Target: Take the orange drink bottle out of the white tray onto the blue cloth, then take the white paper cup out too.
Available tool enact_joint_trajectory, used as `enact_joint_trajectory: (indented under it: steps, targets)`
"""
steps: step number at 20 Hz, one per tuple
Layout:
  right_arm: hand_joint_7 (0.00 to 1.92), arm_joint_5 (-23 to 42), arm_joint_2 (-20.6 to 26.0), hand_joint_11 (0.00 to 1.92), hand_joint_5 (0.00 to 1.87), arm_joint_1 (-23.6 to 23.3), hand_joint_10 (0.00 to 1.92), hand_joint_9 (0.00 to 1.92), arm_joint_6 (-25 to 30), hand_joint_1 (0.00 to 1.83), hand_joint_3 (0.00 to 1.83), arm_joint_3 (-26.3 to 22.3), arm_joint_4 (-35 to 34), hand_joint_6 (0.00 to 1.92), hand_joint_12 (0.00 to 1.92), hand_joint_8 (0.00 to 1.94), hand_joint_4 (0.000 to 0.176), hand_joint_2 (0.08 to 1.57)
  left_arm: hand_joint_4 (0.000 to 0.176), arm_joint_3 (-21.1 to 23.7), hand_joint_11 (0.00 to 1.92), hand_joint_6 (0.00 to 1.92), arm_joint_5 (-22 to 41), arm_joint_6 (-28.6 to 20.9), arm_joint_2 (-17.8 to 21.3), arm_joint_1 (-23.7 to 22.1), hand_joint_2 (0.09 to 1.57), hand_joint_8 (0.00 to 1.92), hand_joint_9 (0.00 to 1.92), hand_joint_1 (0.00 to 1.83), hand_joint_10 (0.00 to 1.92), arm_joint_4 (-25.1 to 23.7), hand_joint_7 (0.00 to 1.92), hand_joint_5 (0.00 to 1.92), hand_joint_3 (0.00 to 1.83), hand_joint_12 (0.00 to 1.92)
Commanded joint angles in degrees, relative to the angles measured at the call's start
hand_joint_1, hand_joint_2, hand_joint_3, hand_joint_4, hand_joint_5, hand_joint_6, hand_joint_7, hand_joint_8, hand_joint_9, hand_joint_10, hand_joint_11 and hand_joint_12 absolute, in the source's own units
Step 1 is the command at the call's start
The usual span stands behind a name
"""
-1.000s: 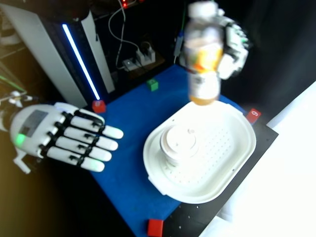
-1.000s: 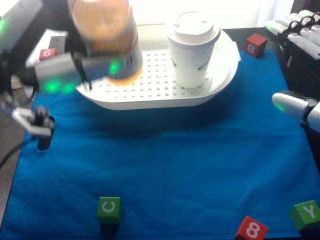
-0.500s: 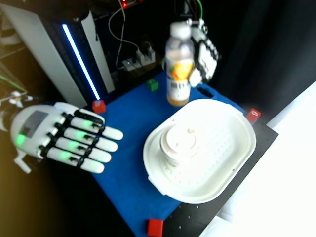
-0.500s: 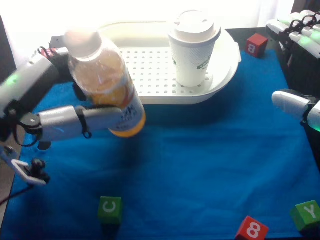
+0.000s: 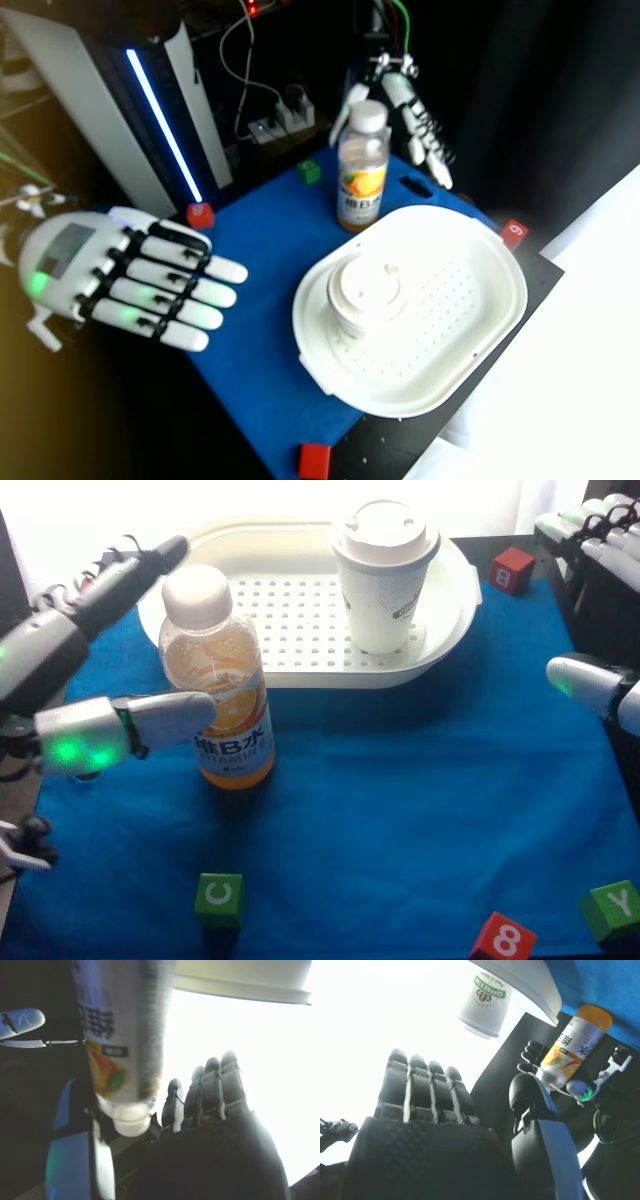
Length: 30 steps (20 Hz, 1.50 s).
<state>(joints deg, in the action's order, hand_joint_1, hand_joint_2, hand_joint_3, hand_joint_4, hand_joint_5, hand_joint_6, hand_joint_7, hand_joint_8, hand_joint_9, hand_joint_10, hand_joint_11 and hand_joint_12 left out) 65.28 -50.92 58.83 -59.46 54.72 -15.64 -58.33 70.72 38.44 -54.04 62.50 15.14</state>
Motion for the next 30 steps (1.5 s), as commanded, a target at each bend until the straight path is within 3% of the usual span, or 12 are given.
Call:
enact_joint_trajectory:
  steps: [1,3,4,5,8,10,14,18,23,27,29,30]
  targets:
    - [0.0,7.18,-0.05,0.0,0.0,-1.15,0.0,0.0,-0.01,0.28,0.0,0.45,0.88,0.0,0.0,0.0,0.0,1.33,0.137,0.36,0.0,0.0,8.91,0.77,1.09,-0.07,0.97,0.0,0.0,0.52,0.0,0.09,0.0,0.0,0.0,0.0]
    - [0.0,7.02,-0.45,0.0,0.0,-3.43,0.0,0.0,-0.01,0.31,0.0,0.95,2.01,0.0,0.0,0.0,0.0,1.31,0.152,2.42,0.0,0.0,11.11,4.35,3.65,1.24,0.98,0.0,0.0,0.59,0.0,1.01,0.0,0.0,0.0,0.0]
    - [0.0,6.55,-1.15,0.0,0.0,-4.83,0.0,0.0,-0.01,0.3,0.0,1.58,2.44,0.0,0.0,0.0,0.0,1.29,0.105,3.45,0.0,0.0,12.48,5.67,4.59,2.27,1.02,0.0,0.0,0.64,0.0,1.76,0.0,0.0,0.01,0.0]
    - [0.0,6.0,-1.85,0.0,0.0,-5.99,0.0,0.0,-0.01,0.34,0.0,2.34,2.76,0.0,0.0,0.0,0.004,1.27,0.115,4.08,0.0,0.0,14.08,5.99,5.16,3.75,1.01,0.0,0.0,0.65,0.0,2.74,0.0,0.0,0.0,0.0]
    - [0.0,-1.62,-7.06,0.0,0.0,-14.35,0.0,0.0,-0.02,0.37,0.0,7.41,5.75,0.0,0.0,0.0,0.076,1.23,0.075,5.49,0.0,0.0,20.1,6.0,5.93,9.75,1.03,0.0,0.0,0.71,0.0,8.04,0.0,0.0,0.01,0.0]
    - [0.0,-7.45,-11.34,0.0,0.0,-19.0,0.0,0.0,-0.02,0.41,0.0,11.72,7.01,0.0,0.0,0.0,0.053,1.23,0.082,6.24,0.0,0.0,23.12,5.97,6.19,12.29,1.05,0.0,0.0,0.65,0.0,10.49,0.0,0.0,0.01,0.0]
    - [0.0,-15.87,-18.48,0.0,0.0,-24.26,0.0,0.0,-0.03,0.49,0.0,19.7,7.04,0.0,0.0,0.0,0.091,1.19,0.125,6.56,0.0,0.0,25.45,6.03,6.16,12.82,1.09,0.0,0.0,0.67,0.0,11.6,0.0,0.0,0.02,0.0]
    - [0.0,-22.25,-24.77,0.0,0.0,-27.33,0.0,0.0,-0.03,0.64,0.0,26.53,7.04,0.0,0.0,0.0,0.05,1.14,0.15,6.59,0.0,0.0,26.12,6.03,6.11,13.08,1.08,0.0,0.0,0.68,0.0,11.97,0.0,0.0,0.01,0.0]
    - [0.0,-26.4,-28.26,0.0,0.0,-27.86,0.0,0.0,-0.03,0.64,0.0,30.34,6.72,0.0,0.0,0.0,0.024,1.1,0.122,6.55,0.0,0.01,26.18,6.03,6.07,13.11,1.09,0.0,0.0,0.7,0.0,11.97,0.0,0.02,0.01,0.0]
    - [0.16,-27.03,-28.25,0.0,0.17,-27.85,0.08,0.21,0.0,0.72,0.01,30.36,6.56,0.05,1.11,0.03,0.0,1.16,0.11,6.57,0.0,0.0,26.23,6.01,5.92,13.28,1.09,0.0,0.0,0.7,0.0,12.22,0.0,0.02,0.0,0.0]
    - [0.44,-27.02,-28.24,0.19,0.32,-27.85,0.97,0.35,0.0,0.84,0.0,29.65,6.62,0.29,1.73,0.26,0.0,1.21,0.099,6.58,0.01,0.0,26.25,6.0,5.86,13.39,1.1,0.0,0.0,0.71,0.0,12.36,0.0,0.02,0.0,0.0]
    - [0.31,-27.01,-28.22,0.4,0.22,-27.85,1.36,0.36,0.0,0.9,0.0,29.23,6.67,0.81,1.84,0.79,0.0,1.22,0.101,6.59,0.02,0.01,26.31,6.0,5.83,13.45,1.1,0.0,0.0,0.73,0.0,12.45,0.0,0.03,0.0,0.01]
